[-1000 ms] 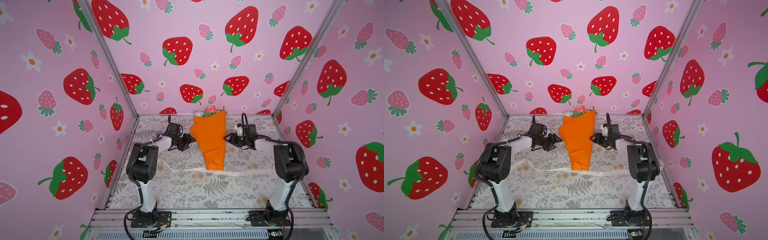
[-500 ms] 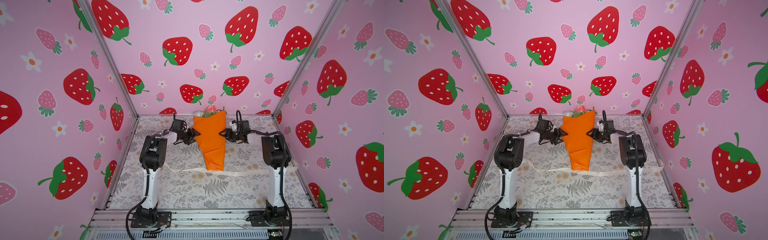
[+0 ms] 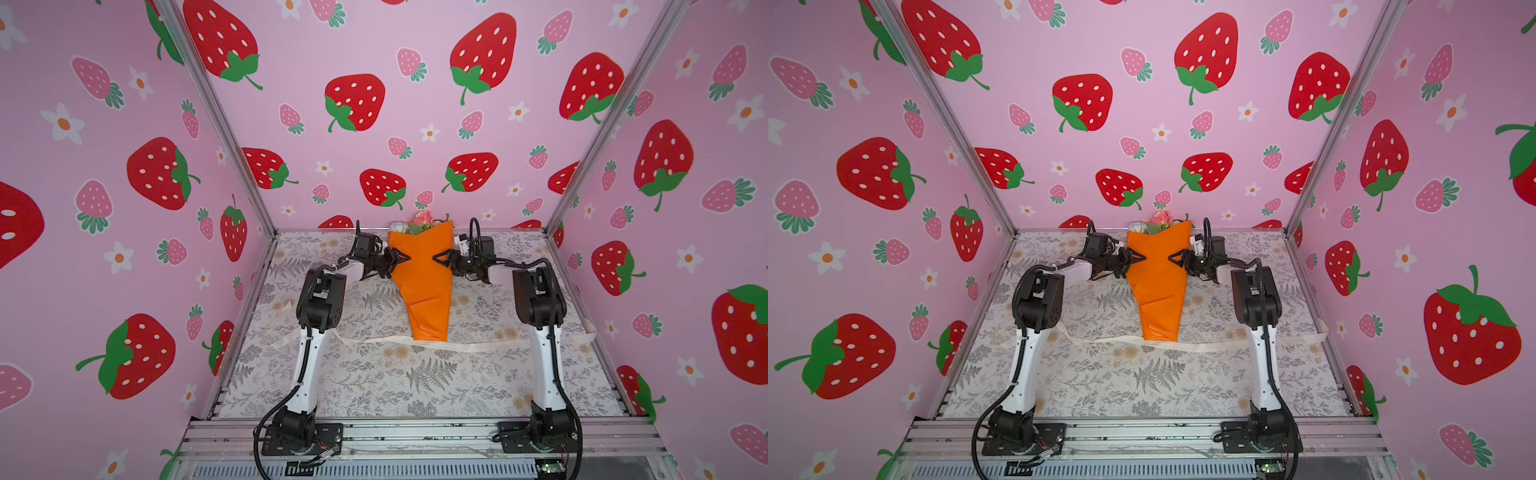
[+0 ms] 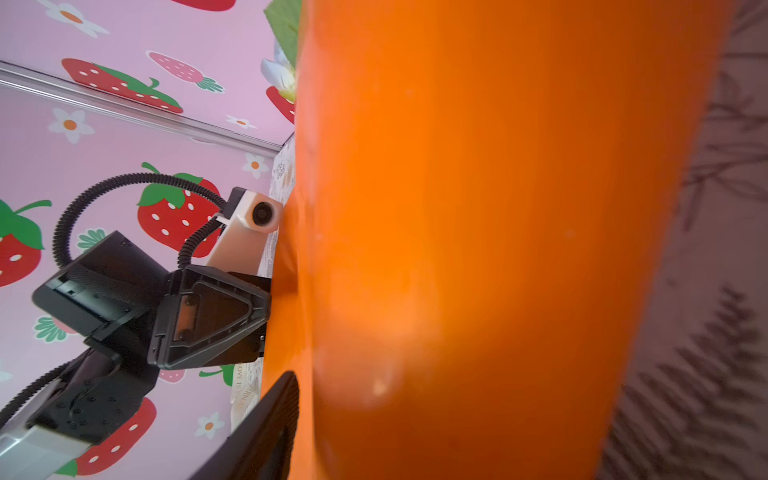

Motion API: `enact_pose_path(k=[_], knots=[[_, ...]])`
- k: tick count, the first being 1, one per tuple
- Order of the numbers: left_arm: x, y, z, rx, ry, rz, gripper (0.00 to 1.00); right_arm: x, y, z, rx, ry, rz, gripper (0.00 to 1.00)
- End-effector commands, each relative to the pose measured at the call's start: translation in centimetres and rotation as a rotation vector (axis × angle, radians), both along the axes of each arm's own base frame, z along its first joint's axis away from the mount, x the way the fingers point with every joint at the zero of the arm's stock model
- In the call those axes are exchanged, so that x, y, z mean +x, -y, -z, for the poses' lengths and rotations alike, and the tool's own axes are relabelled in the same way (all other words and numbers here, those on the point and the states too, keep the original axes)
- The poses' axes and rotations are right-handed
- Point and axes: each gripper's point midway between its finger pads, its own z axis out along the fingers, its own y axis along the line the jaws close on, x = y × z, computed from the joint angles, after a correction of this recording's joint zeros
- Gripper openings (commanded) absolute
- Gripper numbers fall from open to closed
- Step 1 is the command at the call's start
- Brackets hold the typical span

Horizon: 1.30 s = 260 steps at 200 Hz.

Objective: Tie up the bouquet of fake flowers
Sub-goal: 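Grasp the orange cone near the roses with both grippers from either side, then lift the cone with both grippers and slide it toward the robot over the ribbon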

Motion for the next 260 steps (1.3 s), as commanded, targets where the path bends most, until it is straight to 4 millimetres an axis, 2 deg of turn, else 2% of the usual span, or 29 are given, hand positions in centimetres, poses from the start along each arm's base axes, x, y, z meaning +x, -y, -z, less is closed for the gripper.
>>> enact_pose_path(k=[1,14,23,32,50,88,93,97,120,146,175,203,233,260], knots=[[-0.4,0.5,3.8,0.007,-0.11,-0.025,0.52,0.0,-0.1,2.2,0.032,-0.074,0.008,0.61],[-0.1,0.5,3.2,0.0,-0.094,-0.027,0.44,0.1,-0.3,1.7,0.051,-0.071,0.005,0.56],[0.1,0.5,2.5,-0.005,-0.073,-0.029,0.34,0.2,-0.4,1.0,0.062,-0.059,0.001,0.52],[0.3,0.5,1.7,-0.011,-0.053,-0.03,0.26,0.3,-0.4,0.3,0.074,-0.053,-0.001,0.42],[0.8,0.7,-0.1,-0.029,-0.009,-0.03,0.15,0.3,-0.7,-1.7,0.112,-0.026,-0.014,0.32],[0.9,0.7,-4.0,-0.041,0.07,-0.027,0.07,-0.3,-0.8,-6.6,0.151,0.065,-0.025,0.11],[0.9,0.6,-4.6,-0.041,0.082,-0.029,0.07,-0.5,-0.7,-7.1,0.153,0.077,-0.024,0.09],[0.8,0.5,-4.7,-0.038,0.085,-0.03,0.02,-0.7,-0.7,-7.5,0.154,0.083,-0.023,0.09],[-0.2,0.1,-6.5,-0.031,0.109,-0.037,0.0,-1.9,-0.6,-9.4,0.171,0.115,-0.028,0.05],[-2.1,-0.5,-7.6,-0.022,0.127,-0.042,0.0,-3.8,-0.4,-10.5,0.177,0.134,-0.028,0.04],[-4.7,-1.4,-8.0,-0.001,0.129,-0.049,0.0,-6.6,-0.5,-11.6,0.178,0.15,-0.038,0.04],[-8.0,-2.4,-8.3,0.016,0.116,-0.049,0.0,-9.9,-0.8,-11.9,0.173,0.141,-0.042,0.04],[-12.2,-3.7,-7.4,0.061,0.087,-0.04,0.0,-13.7,-0.8,-11.8,0.161,0.137,-0.032,0.05],[-15.5,-4.8,-6.2,0.087,0.06,-0.039,0.0,-17.3,-1.1,-10.8,0.148,0.117,-0.036,0.05]])
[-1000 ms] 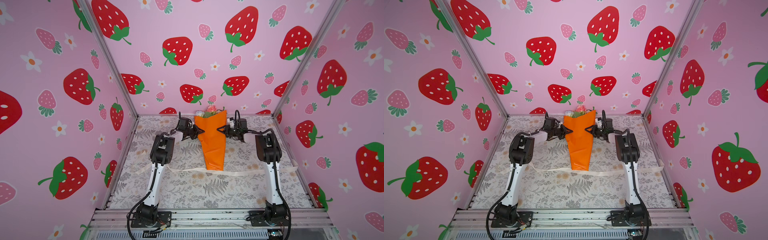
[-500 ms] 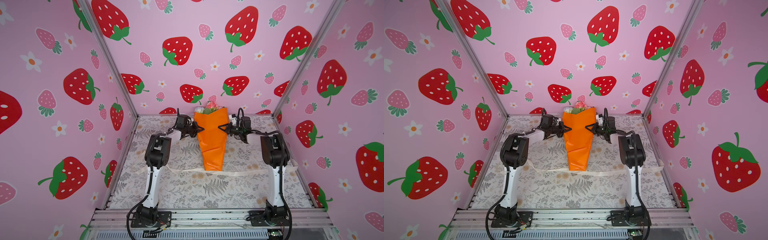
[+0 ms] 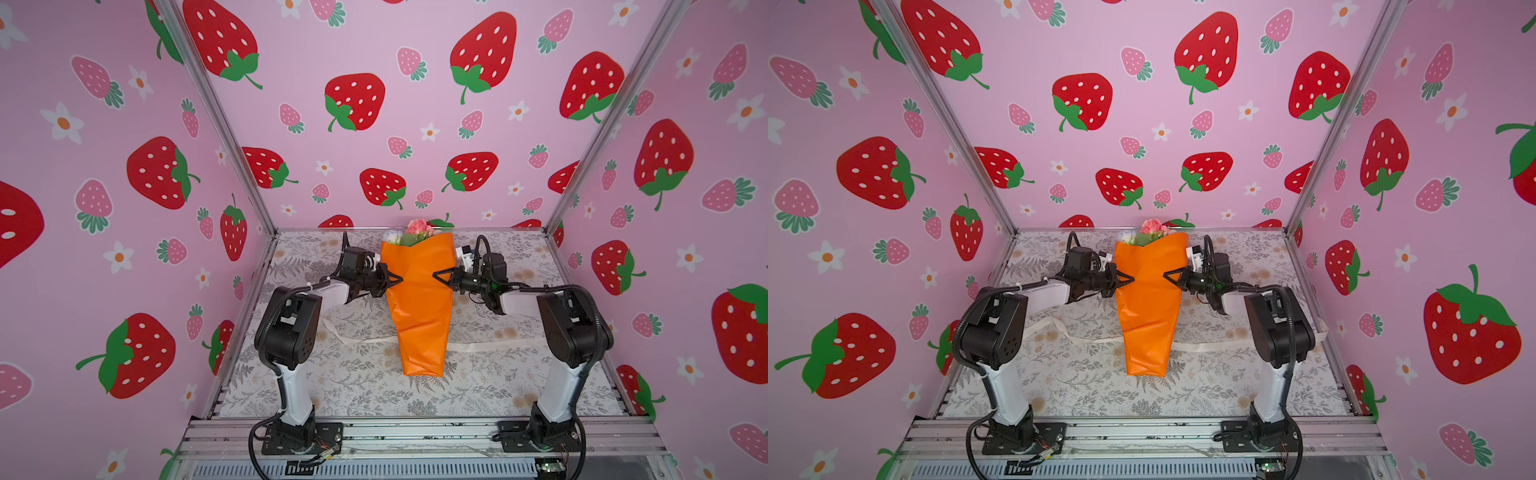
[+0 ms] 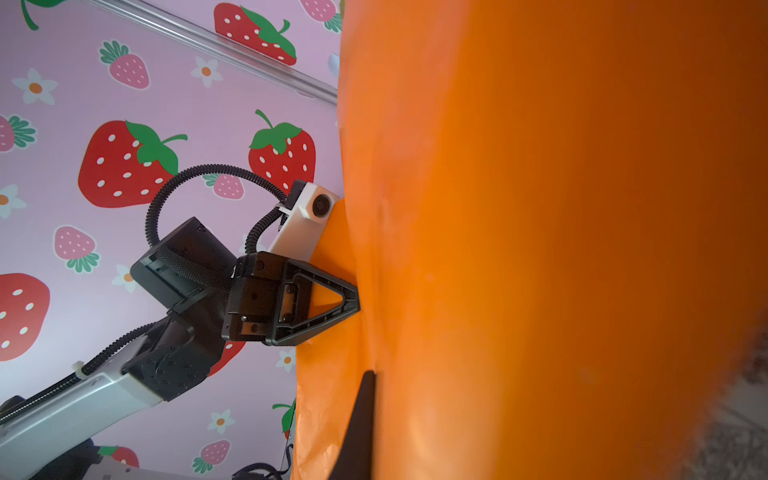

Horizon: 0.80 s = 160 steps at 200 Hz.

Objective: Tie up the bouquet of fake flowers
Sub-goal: 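Lift the cone with both grippers and slide it toward the robot over the ribbon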

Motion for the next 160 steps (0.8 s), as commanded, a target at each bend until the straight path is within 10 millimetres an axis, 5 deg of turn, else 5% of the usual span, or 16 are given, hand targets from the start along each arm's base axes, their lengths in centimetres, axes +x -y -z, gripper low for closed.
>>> enact_pose_path(k=[1,60,160], knots=[[-1.2,-1.8,0.8,0.05,0.02,-0.041,0.0,-1.7,0.1,-1.7,0.025,0.069,0.022,0.06],[-5.8,-3.4,3.0,0.131,-0.002,-0.018,0.0,-7.4,-0.6,2.2,-0.004,0.001,0.005,0.06],[-6.3,-2.6,8.2,0.156,-0.059,-0.015,0.0,-8.3,0.7,9.2,-0.111,-0.098,0.037,0.08]])
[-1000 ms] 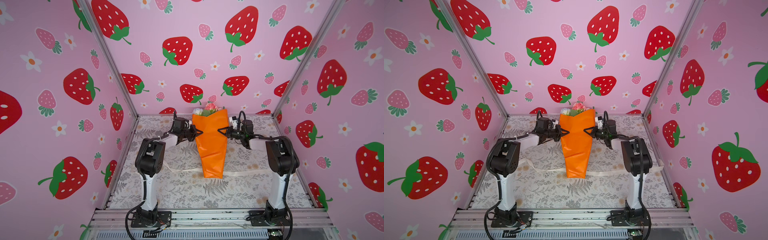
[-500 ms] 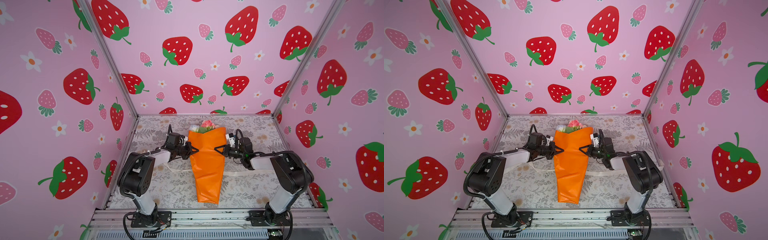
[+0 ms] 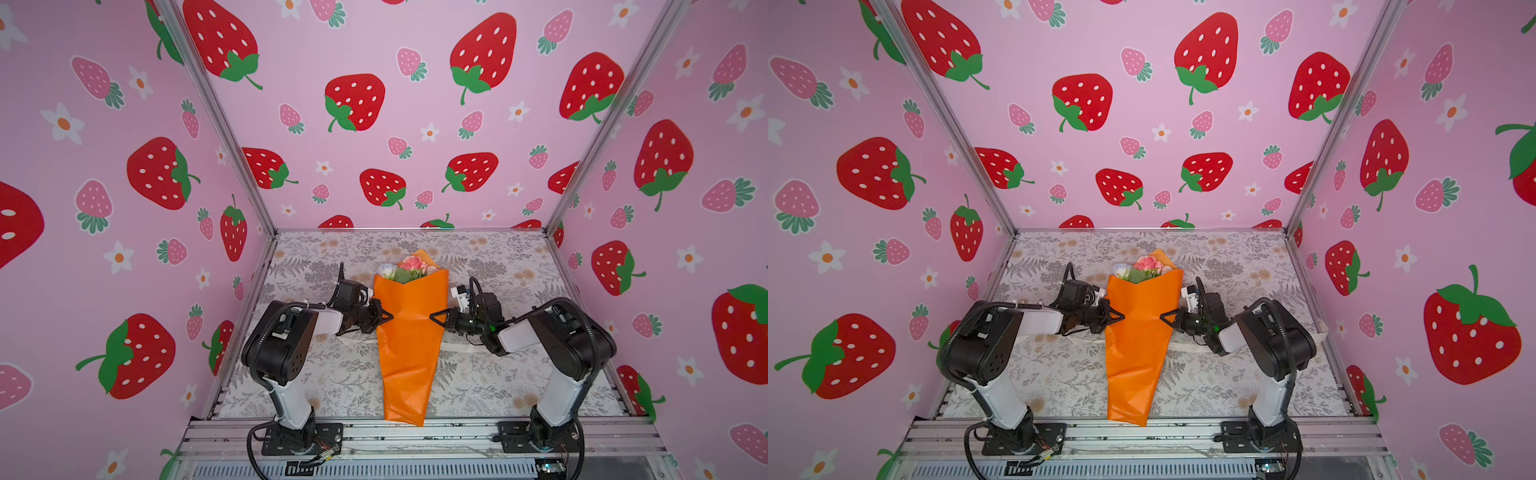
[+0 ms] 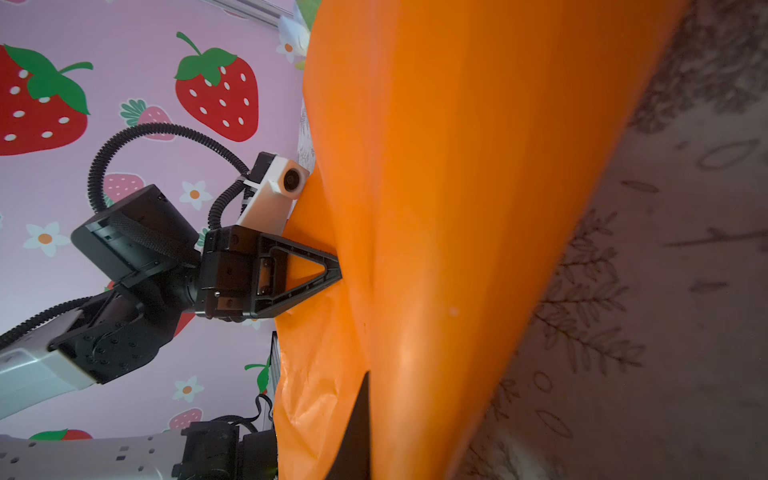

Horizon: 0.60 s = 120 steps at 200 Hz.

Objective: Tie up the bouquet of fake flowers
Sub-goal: 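Lift the cone with both grippers and slide it toward the robot over the ribbon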

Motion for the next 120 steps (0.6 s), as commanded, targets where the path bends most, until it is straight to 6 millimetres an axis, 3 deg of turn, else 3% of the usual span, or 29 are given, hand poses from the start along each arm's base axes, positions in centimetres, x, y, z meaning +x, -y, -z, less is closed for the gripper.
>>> enact_pose_path(k=[1,35,88,120], knots=[[1.3,0.1,-0.1,0.011,0.049,-0.018,0.0,0.7,0.5,0.7,-0.012,0.023,0.028,0.08],[1.3,0.6,0.6,0.021,0.037,-0.01,0.0,1.3,1.2,1.1,-0.019,0.01,0.046,0.08],[1.8,1.0,0.0,0.01,0.042,-0.013,0.0,2.3,1.1,0.0,-0.047,0.037,0.028,0.08],[1.9,1.2,0.3,0.001,0.033,-0.019,0.0,2.6,1.2,0.7,-0.063,0.02,0.025,0.08]])
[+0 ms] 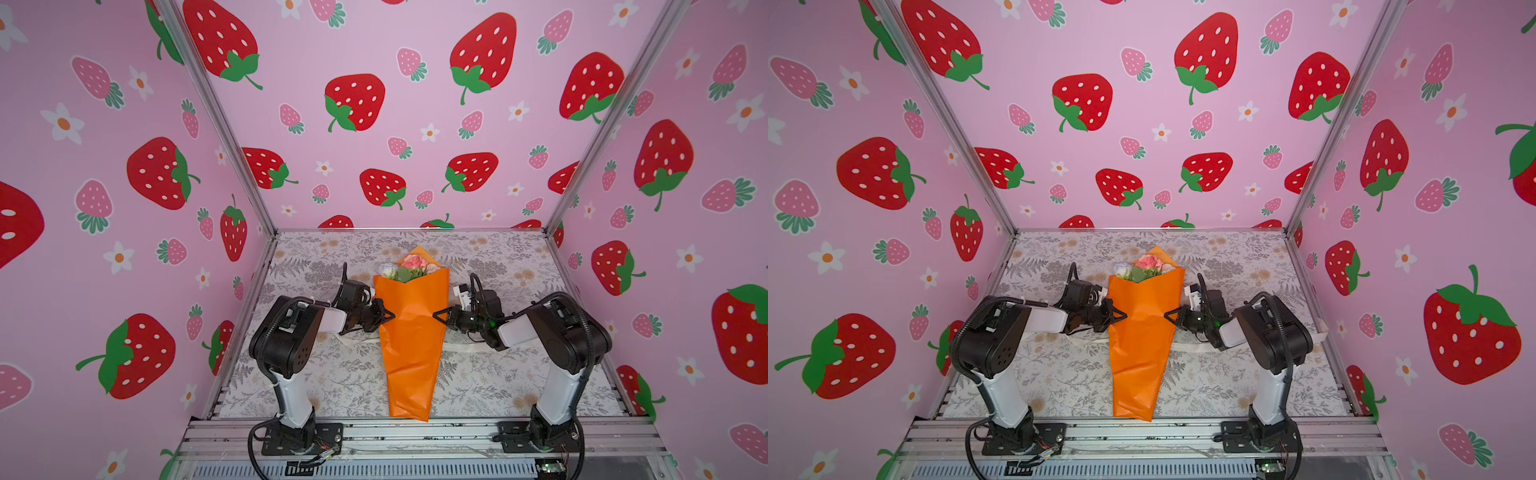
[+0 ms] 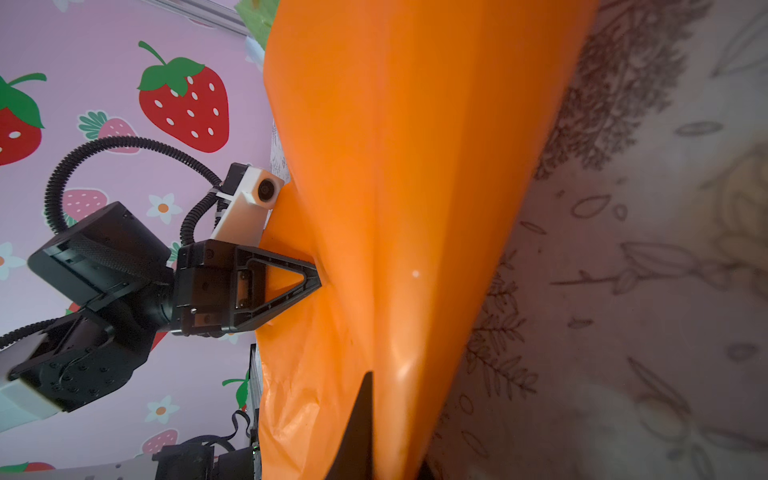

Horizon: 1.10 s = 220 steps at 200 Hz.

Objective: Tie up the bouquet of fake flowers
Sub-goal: 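Lift the cone with both grippers and slide it toward the robot over the ribbon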

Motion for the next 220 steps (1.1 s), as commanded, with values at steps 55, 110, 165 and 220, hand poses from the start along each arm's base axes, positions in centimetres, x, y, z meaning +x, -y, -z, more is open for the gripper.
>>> enact_pose_path(k=[55,110,165,220], knots=[[0.7,0.3,0.3,0.004,-0.007,-0.029,0.0,0.4,0.4,0.4,-0.03,-0.009,-0.003,0.1],[-0.1,-0.3,-0.9,0.03,0.012,-0.04,0.0,-0.2,0.9,0.1,-0.05,-0.001,-0.006,0.1],[-0.4,-0.2,-1.2,0.035,-0.009,-0.029,0.0,-0.5,0.9,-0.1,-0.042,-0.011,-0.011,0.1],[-0.9,0.1,-0.5,0.054,-0.025,-0.019,0.0,-1.0,1.2,0.4,-0.058,-0.022,-0.013,0.09]])
